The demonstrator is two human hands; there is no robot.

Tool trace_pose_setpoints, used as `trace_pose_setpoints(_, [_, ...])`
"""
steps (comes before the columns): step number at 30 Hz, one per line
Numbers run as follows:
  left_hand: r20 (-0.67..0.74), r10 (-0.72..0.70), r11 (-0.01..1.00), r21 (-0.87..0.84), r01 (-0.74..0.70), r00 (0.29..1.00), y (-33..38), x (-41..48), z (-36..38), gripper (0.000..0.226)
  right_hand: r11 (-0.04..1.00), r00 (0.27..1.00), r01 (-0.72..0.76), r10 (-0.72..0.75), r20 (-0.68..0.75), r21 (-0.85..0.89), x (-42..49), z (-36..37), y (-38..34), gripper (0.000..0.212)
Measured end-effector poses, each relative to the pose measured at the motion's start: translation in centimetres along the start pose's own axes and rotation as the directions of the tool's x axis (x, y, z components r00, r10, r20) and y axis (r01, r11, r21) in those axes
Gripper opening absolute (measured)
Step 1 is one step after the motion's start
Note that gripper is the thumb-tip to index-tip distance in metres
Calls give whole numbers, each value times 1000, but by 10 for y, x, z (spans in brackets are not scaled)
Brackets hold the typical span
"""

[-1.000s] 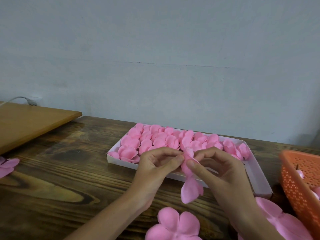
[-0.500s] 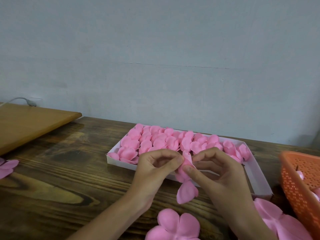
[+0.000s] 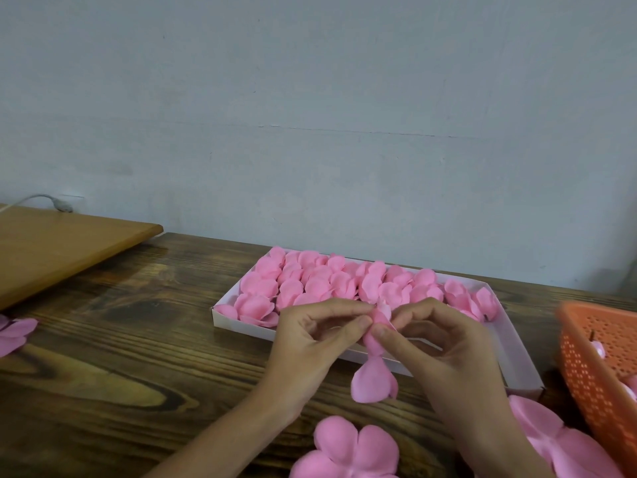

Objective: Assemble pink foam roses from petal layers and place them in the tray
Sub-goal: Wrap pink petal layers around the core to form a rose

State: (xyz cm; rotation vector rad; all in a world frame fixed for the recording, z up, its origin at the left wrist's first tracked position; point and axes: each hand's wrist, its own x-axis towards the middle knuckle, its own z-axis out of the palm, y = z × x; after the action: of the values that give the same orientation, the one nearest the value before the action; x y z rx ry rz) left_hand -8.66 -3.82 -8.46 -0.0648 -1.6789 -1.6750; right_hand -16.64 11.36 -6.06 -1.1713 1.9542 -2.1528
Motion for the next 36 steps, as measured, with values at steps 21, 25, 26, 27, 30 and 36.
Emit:
trace_pose_setpoints(21, [38, -19, 1000, 13, 19, 999, 8, 2, -2, 23, 998, 997, 68, -67, 26, -12, -1, 0, 1, 4])
trace_pose_setpoints(25, [31, -39, 999, 11, 39, 999, 8, 3, -3, 26, 997, 997, 74, -74, 36, 3, -1, 0, 0, 6])
trace_pose_setpoints(26, [31, -44, 999, 12, 44, 999, 7, 2, -4, 27, 998, 997, 70, -69, 32, -2, -1, 0, 1, 7])
trace_pose_setpoints(27, [33, -49, 999, 14, 49, 998, 7, 2, -4, 29, 998, 997, 68, -68, 28, -9, -1, 0, 1, 7])
trace_pose_setpoints(30, [38, -68, 998, 12, 67, 997, 6, 3, -4, 31, 995, 996, 83, -82, 31, -50, -2, 0, 2, 7])
trace_pose_setpoints(36, [-9, -147, 988, -42, 147, 989, 3, 3, -3, 29, 996, 996, 86, -85, 22, -38, -2, -1, 4, 16])
